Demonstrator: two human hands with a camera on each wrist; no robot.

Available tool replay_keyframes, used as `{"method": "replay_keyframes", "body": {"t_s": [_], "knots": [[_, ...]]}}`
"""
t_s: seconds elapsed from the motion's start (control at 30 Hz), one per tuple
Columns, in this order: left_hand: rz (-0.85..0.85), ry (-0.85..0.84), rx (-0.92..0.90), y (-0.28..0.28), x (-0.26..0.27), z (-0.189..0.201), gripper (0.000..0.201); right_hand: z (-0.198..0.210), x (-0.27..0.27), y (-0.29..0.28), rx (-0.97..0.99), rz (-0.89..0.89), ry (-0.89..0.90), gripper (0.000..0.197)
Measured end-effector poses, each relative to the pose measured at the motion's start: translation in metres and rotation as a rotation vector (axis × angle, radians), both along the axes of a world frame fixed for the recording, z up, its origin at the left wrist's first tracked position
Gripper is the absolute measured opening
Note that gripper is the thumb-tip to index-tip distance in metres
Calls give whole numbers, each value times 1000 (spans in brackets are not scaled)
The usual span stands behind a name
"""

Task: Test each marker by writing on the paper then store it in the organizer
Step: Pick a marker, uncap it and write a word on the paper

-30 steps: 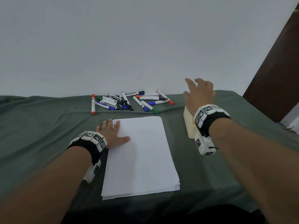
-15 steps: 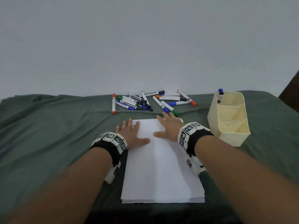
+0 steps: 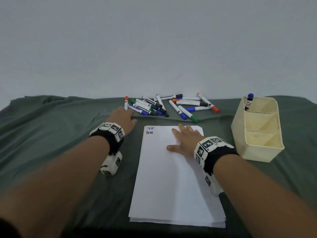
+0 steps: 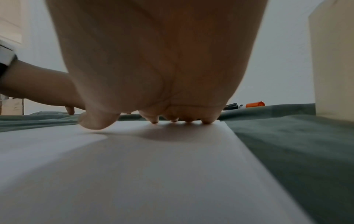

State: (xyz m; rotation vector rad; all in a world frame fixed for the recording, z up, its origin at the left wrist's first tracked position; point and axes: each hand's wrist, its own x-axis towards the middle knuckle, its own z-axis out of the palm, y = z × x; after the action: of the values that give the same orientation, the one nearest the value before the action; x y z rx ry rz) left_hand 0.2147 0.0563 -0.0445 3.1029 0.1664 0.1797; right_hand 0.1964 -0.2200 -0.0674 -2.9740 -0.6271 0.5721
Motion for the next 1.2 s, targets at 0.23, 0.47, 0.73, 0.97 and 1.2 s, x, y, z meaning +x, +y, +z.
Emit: {"method": "replay_keyframes", "body": {"t_s": [0.23, 0.47, 0.73, 0.97, 1.2], "knots": [[35, 74, 102, 28, 33, -4, 30, 0, 1, -1, 46, -24, 11, 88], [62, 42, 40, 32, 28, -4, 29, 2, 1, 0, 43, -25, 8, 87], [149, -303, -264, 52, -16, 3, 9, 13, -3, 2, 121, -76, -35, 86], [-246, -316, -419, 20, -55, 32, 15, 29, -12, -1, 293, 13, -332, 74], [-643, -318, -320, -40, -69, 32, 15, 35, -14, 1, 280, 62, -406, 45]]}}
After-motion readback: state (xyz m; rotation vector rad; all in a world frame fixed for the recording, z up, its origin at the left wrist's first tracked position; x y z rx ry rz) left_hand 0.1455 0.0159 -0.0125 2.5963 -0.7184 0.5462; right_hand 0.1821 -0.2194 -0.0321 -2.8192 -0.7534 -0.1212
